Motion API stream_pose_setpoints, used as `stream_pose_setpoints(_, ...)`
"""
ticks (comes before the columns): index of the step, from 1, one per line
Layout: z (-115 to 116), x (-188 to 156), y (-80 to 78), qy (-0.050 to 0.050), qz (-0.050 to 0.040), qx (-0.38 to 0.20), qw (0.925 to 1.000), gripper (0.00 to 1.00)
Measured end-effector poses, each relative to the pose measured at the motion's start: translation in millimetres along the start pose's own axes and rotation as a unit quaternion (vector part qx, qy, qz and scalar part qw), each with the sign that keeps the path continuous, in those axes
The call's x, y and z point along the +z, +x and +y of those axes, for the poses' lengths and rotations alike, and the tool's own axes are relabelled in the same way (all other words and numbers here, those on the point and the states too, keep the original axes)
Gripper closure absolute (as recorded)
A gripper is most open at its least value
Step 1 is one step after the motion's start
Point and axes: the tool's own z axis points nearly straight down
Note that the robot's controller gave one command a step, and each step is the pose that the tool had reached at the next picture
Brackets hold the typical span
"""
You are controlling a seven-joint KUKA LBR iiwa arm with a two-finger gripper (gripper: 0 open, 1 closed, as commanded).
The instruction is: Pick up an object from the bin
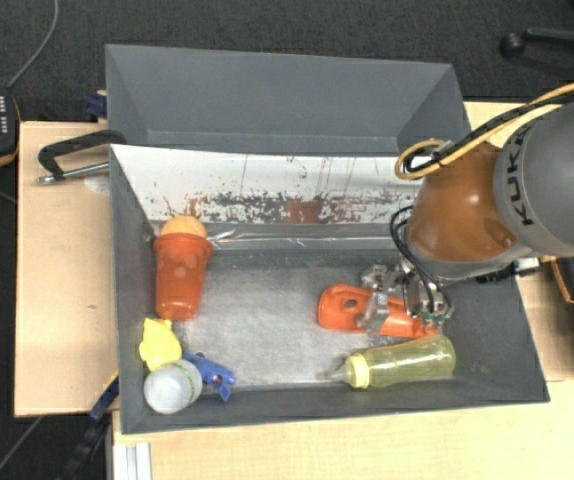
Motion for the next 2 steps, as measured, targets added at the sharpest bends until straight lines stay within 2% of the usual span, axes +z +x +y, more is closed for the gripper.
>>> stream_pose_setpoints(2,0.1,-5.4,1.1,0.000,0.0011,0.000,1.0000,1.00)
